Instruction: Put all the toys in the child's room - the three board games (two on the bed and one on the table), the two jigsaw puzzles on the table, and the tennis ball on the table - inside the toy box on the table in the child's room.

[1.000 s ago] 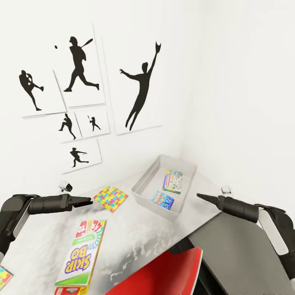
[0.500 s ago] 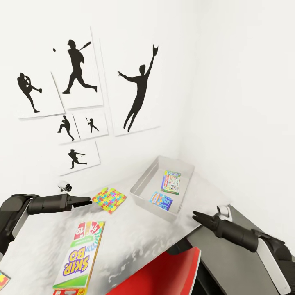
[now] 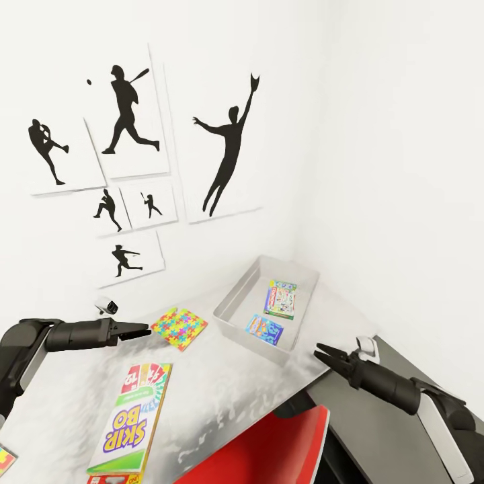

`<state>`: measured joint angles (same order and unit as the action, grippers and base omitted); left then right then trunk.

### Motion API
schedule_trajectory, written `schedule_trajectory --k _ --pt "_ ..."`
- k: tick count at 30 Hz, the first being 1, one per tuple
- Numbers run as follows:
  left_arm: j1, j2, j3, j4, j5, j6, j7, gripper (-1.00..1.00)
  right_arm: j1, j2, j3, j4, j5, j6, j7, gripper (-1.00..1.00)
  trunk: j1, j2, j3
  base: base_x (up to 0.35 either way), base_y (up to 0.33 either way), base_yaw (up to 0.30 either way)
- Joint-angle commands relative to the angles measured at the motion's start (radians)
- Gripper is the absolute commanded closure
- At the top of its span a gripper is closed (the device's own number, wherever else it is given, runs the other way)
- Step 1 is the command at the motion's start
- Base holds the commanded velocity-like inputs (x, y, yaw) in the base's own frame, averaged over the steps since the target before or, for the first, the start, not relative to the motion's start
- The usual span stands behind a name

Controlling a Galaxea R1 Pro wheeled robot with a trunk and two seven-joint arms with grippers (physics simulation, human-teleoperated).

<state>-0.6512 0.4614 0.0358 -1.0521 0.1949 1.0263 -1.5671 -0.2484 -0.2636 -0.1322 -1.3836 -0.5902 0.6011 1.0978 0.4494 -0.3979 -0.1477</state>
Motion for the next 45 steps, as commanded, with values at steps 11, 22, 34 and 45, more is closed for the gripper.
schedule_trajectory --k 11,22,34,45 --pt "-0.001 0.0 -0.001 0.0 -0.002 0.01 -0.004 -1.0 0.001 0.007 -0.078 0.037 -0.01 0.007 0.016 -1.0 0.001 -0.002 0.004 0.0 0.0 0.0" --pt "-0.001 0.0 -0.001 0.0 -0.003 0.01 -0.004 -1.0 0.006 0.009 -0.084 0.037 -0.001 0.006 0.016 -1.0 0.001 -0.002 0.005 0.0 0.0 0.0" --pt "-0.001 -0.001 -0.001 0.0 -0.004 0.01 -0.004 -1.0 0.008 0.009 -0.083 0.036 0.0 0.003 0.018 -1.0 0.001 -0.002 0.015 -0.016 0.0 0.0" --pt "-0.001 -0.001 -0.002 0.0 -0.005 0.009 -0.004 -1.0 0.02 0.009 -0.084 0.034 -0.001 -0.021 0.018 -1.0 0.001 -0.002 0.032 -0.058 0.0 0.0"
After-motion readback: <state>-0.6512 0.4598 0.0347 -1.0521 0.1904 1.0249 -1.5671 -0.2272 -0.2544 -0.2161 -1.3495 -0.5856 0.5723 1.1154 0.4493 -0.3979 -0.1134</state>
